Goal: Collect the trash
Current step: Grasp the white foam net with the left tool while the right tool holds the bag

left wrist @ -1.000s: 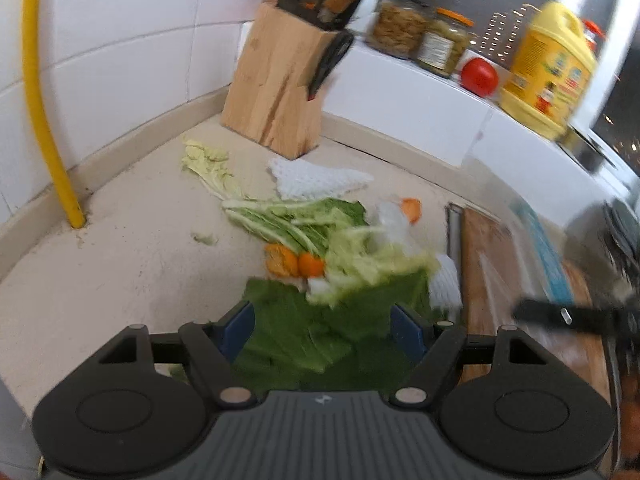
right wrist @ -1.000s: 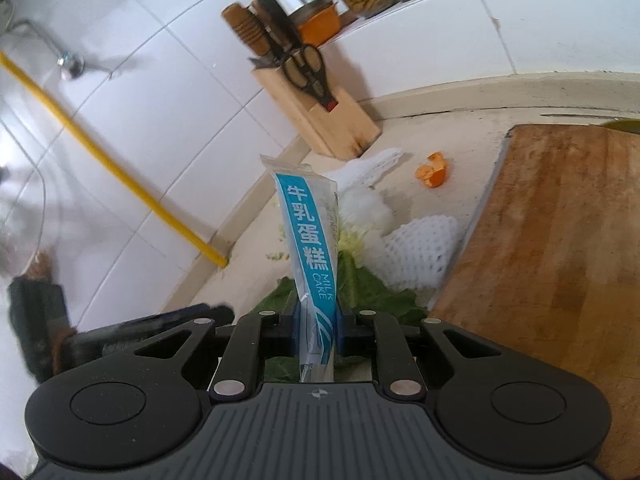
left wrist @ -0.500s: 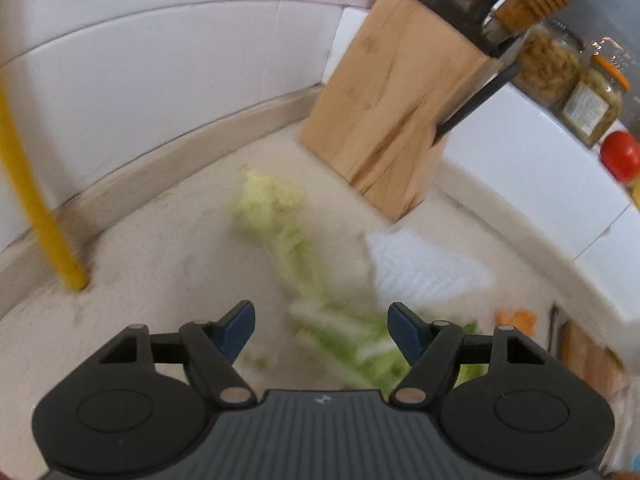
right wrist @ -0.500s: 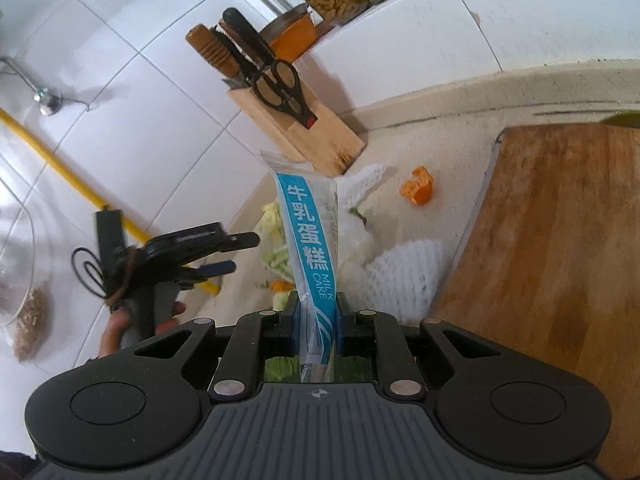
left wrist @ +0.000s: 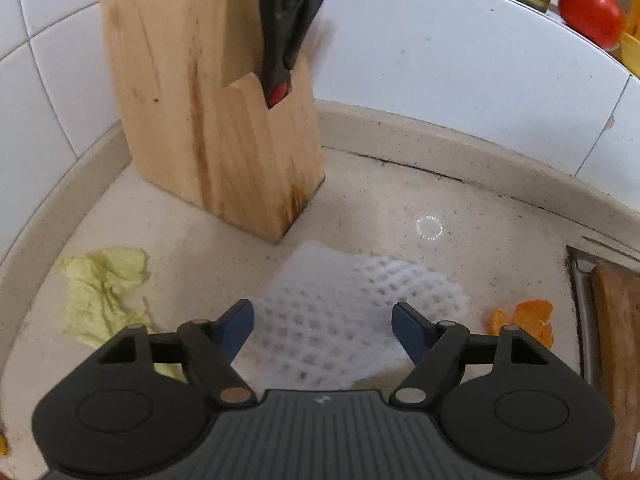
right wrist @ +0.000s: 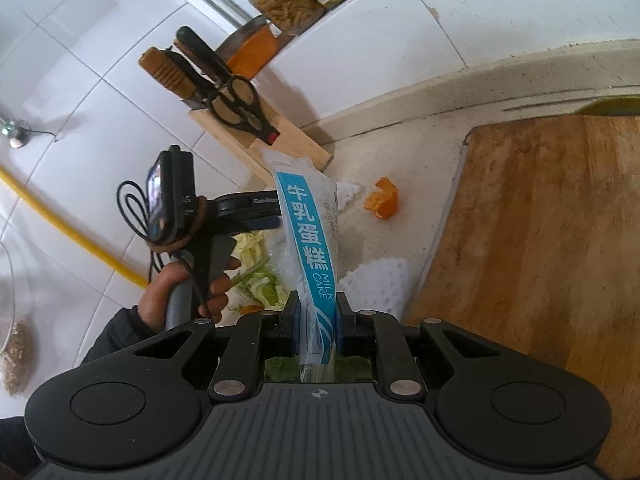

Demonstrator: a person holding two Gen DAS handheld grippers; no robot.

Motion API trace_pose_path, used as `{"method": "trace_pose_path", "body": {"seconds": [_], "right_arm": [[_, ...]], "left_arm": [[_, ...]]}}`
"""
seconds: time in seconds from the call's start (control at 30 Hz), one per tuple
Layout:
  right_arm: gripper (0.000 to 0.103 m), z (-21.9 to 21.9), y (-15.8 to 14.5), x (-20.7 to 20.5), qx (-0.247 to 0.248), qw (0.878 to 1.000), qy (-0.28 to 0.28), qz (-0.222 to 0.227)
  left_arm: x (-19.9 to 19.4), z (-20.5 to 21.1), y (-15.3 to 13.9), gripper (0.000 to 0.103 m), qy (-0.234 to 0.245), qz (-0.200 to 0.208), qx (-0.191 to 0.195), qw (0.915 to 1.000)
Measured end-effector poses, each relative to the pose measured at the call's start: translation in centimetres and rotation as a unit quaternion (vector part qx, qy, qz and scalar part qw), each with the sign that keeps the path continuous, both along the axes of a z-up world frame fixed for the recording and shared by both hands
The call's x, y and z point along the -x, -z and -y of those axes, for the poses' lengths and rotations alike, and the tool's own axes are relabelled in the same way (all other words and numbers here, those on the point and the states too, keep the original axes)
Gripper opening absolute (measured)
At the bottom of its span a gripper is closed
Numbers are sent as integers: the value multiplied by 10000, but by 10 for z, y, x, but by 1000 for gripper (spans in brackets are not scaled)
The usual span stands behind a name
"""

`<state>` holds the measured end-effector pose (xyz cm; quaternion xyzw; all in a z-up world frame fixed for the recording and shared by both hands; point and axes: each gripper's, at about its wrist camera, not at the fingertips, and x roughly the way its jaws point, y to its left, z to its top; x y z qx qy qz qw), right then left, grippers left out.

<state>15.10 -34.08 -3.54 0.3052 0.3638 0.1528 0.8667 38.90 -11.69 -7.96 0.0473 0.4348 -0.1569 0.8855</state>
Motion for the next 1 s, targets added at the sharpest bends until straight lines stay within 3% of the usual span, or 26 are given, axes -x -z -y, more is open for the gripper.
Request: {"method": "trace_pose_path", "body": {"seconds": [0.03, 0.2, 0.3, 0.5, 0.73, 1.0], "right_arm": [[21, 0, 0, 0, -8, 10000, 19, -6], [21, 0, -7, 4, 6, 9999, 70, 81], [21, 0, -11, 8, -3, 9998, 80, 155], [21, 0, -20, 16, -24, 9995, 103, 297], [21, -15, -35, 23, -28, 9986, -131, 521], [21, -48, -44, 27, 116, 9967, -543, 587]], "left_arm": [[2, 2, 0, 66, 51, 30, -50, 10000], [14, 0, -13, 16, 157, -106, 166, 9997], [25, -9, -26, 10, 65, -96, 335, 9994], [56, -30, -58, 10, 4, 74, 830, 9965], [109, -56, -91, 10, -39, 389, 1019, 9940], [173, -84, -98, 10, -196, 549, 966, 9936]]}}
